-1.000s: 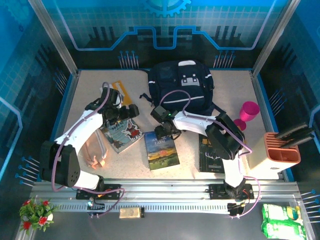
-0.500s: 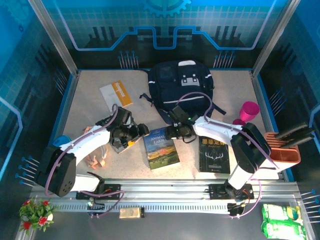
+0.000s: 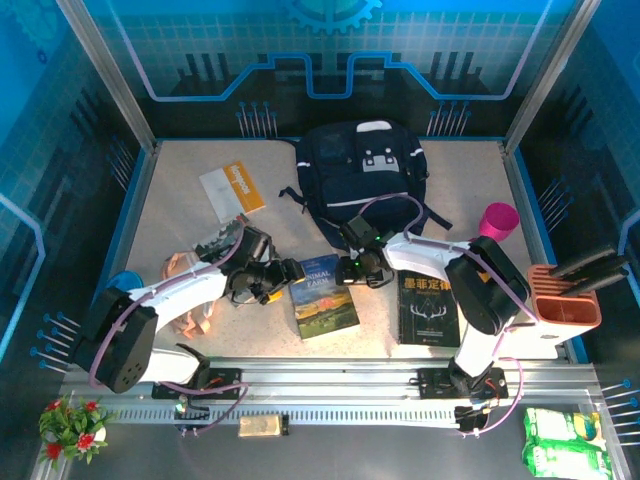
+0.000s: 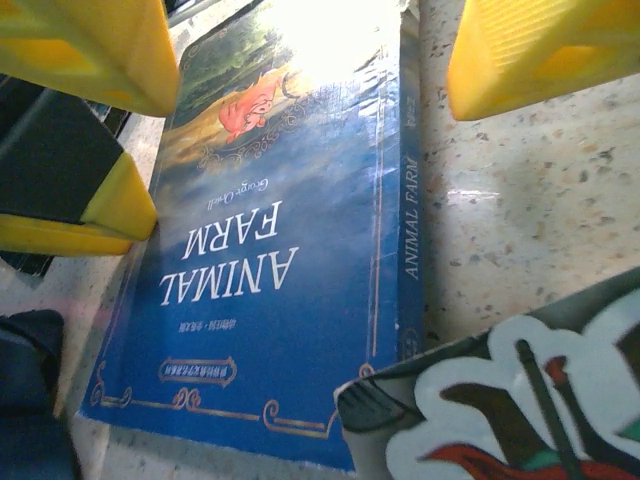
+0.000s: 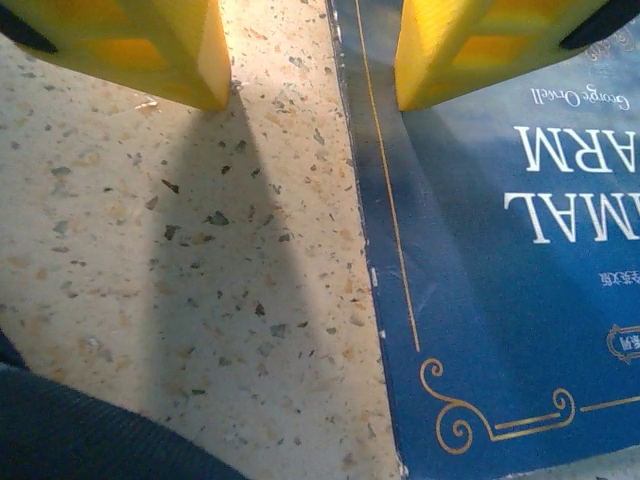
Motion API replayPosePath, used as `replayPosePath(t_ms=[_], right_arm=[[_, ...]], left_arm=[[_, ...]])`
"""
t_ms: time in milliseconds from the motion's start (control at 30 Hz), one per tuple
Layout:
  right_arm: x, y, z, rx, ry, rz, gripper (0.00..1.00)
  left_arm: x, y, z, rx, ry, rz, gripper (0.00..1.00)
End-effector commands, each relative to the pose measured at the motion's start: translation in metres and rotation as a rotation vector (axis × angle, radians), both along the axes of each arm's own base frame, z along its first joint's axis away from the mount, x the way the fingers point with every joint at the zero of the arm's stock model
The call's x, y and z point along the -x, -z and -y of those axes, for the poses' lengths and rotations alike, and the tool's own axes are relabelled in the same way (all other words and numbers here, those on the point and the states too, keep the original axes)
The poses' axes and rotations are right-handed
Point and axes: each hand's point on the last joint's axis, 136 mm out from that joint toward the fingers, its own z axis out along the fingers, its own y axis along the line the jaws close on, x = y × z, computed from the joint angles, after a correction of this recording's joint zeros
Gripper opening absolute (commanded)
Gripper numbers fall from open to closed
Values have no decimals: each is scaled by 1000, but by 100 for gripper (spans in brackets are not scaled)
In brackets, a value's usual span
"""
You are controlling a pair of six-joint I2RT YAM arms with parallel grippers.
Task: Pack the student bag
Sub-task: Pick up the book from the bottom-center of the table.
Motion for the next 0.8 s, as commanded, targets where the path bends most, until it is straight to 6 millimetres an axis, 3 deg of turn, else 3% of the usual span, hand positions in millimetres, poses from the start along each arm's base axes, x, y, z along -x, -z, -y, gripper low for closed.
replayPosePath(t_ms=[0, 133, 433, 633, 767], right_arm=[[1, 4, 2, 2, 0, -44, 44], [4, 10, 5, 14, 0, -71, 41], [5, 16, 10, 18, 14, -90, 41], [8, 19, 13, 27, 27, -103, 40], [9, 21, 17, 31, 40, -107, 40]], left_arm=[[5, 7, 10, 22, 35, -23, 66], [4, 15, 10, 9, 44, -35, 58], [0, 18, 17, 31, 68, -32, 53], [-7, -26, 45, 162, 217, 139, 46], [-6, -47, 51, 205, 246, 221, 43]])
